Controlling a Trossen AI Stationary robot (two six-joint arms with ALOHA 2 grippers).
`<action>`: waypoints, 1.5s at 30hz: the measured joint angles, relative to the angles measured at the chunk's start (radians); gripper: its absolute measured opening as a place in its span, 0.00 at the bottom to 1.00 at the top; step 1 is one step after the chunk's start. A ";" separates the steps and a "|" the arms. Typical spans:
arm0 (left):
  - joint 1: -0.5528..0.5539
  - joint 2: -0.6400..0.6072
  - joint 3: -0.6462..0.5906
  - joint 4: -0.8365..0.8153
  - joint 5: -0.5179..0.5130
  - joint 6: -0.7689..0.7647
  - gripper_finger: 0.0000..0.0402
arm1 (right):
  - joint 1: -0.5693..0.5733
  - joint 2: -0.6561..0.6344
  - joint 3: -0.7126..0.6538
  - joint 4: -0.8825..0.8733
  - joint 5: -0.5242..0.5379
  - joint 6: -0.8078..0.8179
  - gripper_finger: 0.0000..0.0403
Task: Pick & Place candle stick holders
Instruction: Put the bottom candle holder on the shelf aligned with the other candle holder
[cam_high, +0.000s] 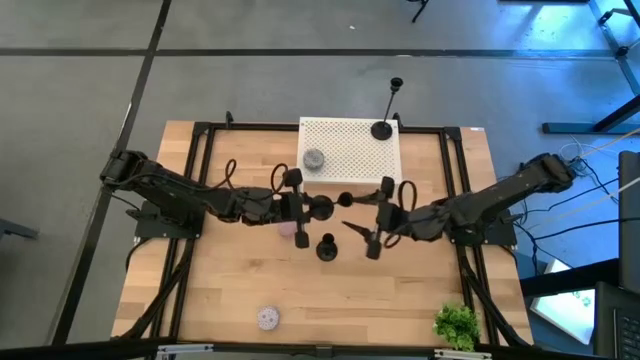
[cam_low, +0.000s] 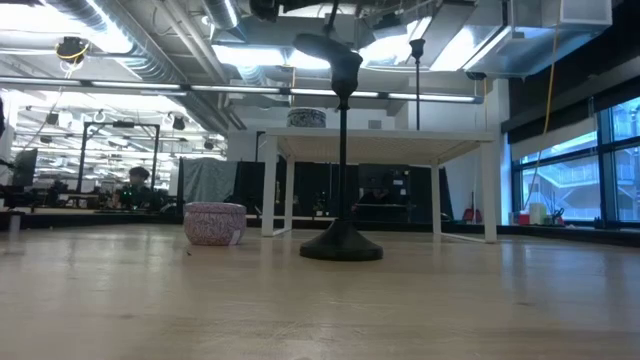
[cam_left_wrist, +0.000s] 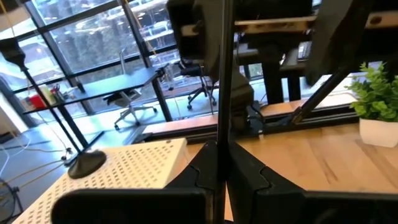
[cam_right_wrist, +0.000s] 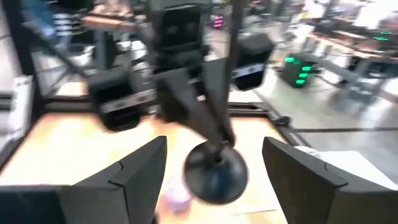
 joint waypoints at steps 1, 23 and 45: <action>0.000 0.000 0.000 -0.002 -0.003 0.000 0.02 | 0.000 -0.019 0.000 -0.033 -0.033 0.000 0.67; 0.589 -0.009 0.064 0.207 0.837 -0.289 0.02 | -0.211 -0.622 -0.427 0.228 -0.629 -0.140 0.67; 0.815 0.579 0.648 0.205 1.227 -0.488 0.02 | -0.457 -0.651 -0.391 -0.022 -0.998 -0.152 0.67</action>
